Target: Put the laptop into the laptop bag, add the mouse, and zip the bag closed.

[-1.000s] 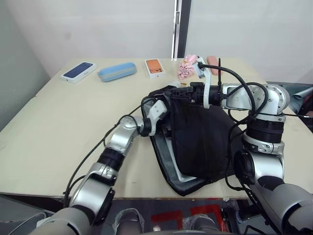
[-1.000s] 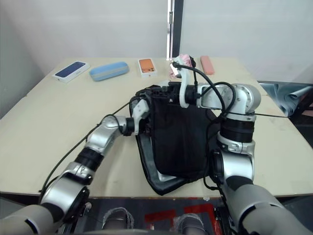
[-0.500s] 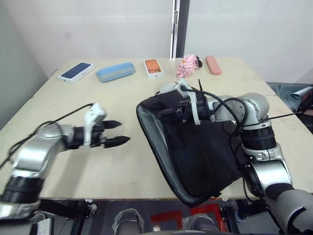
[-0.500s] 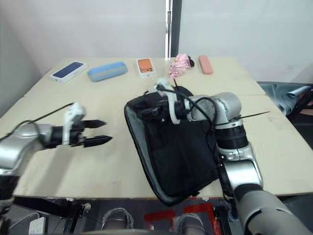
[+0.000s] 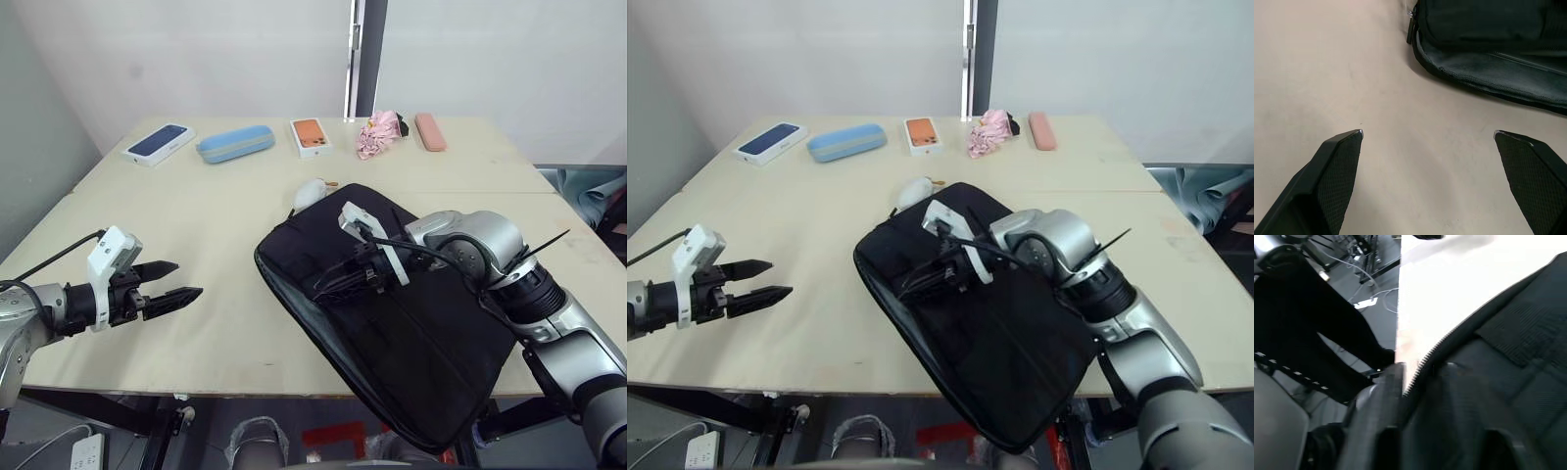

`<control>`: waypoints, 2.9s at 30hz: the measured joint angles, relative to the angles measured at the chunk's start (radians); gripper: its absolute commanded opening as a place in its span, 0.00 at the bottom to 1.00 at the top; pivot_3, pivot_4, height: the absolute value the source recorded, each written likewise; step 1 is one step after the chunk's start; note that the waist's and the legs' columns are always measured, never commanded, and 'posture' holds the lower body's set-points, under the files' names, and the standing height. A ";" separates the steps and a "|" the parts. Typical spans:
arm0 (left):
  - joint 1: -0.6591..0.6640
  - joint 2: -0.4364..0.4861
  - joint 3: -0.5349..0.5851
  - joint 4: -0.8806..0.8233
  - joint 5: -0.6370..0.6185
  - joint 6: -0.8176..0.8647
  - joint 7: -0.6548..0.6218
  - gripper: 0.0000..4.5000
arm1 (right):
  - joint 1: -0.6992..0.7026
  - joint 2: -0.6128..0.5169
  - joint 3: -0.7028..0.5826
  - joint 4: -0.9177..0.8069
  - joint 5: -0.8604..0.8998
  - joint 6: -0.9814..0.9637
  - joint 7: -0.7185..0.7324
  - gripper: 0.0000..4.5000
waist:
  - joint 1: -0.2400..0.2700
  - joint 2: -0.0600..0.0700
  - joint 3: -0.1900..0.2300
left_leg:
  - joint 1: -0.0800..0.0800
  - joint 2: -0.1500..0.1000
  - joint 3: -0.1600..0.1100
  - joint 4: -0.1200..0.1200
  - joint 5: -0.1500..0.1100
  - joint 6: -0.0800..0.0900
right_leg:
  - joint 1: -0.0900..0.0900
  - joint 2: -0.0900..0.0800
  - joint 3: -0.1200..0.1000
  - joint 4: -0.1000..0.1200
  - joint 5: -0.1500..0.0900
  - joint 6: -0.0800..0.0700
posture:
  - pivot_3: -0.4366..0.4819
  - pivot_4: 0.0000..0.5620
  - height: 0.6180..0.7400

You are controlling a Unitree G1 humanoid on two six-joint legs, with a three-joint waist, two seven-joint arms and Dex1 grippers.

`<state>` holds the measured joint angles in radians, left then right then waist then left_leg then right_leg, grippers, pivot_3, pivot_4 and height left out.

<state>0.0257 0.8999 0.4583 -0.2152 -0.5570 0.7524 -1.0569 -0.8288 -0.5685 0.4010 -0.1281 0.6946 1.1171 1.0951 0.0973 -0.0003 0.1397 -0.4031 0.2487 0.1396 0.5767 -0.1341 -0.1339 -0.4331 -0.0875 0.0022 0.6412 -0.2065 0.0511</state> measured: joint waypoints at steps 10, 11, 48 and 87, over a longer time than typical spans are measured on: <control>-0.037 0.042 0.045 0.024 -0.029 -0.027 -0.007 1.00 | 0.109 -0.238 -0.259 -0.083 0.024 -0.010 -0.002 0.99 | 0.004 -0.001 0.000 | 0.000 0.000 0.000 0.001 0.000 0.001 | 0.000 0.000 0.001 0.000 0.000 0.000 | 0.48 0.27 1.00; -0.043 0.048 0.049 0.029 -0.030 -0.029 -0.011 1.00 | 0.141 -0.270 -0.297 -0.100 0.018 -0.038 -0.002 0.99 | 0.004 -0.001 -0.001 | 0.000 0.000 0.000 0.001 0.000 0.001 | 0.000 0.000 0.001 -0.001 0.000 0.000 | 0.48 0.27 1.00; -0.150 0.305 0.047 0.446 0.053 -0.225 -0.242 1.00 | 0.240 -0.463 -0.631 0.260 -0.131 -0.581 0.227 0.99 | -0.003 -0.003 -0.001 | 0.001 -0.001 0.005 0.007 0.000 0.009 | -0.001 -0.002 0.005 0.005 0.000 -0.002 | 0.48 0.27 1.00; -0.995 -0.413 -0.539 1.228 0.378 -0.471 -0.117 1.00 | 0.561 -0.284 -0.699 -0.434 0.255 -0.440 -0.064 0.99 | 0.028 -0.004 -0.002 | -0.001 -0.003 0.002 0.012 0.000 0.010 | 0.004 -0.005 0.001 0.005 0.000 -0.002 | 0.48 0.27 1.00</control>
<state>-0.9693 0.4865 -0.0803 1.0132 -0.1787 0.2813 -1.1744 -0.2679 -0.8523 -0.2976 -0.5623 0.9491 0.6776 1.0307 0.1250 -0.0045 0.1377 -0.4043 0.2457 0.1413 0.5889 -0.1341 -0.1243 -0.4295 -0.0929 0.0035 0.6462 -0.2063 0.0491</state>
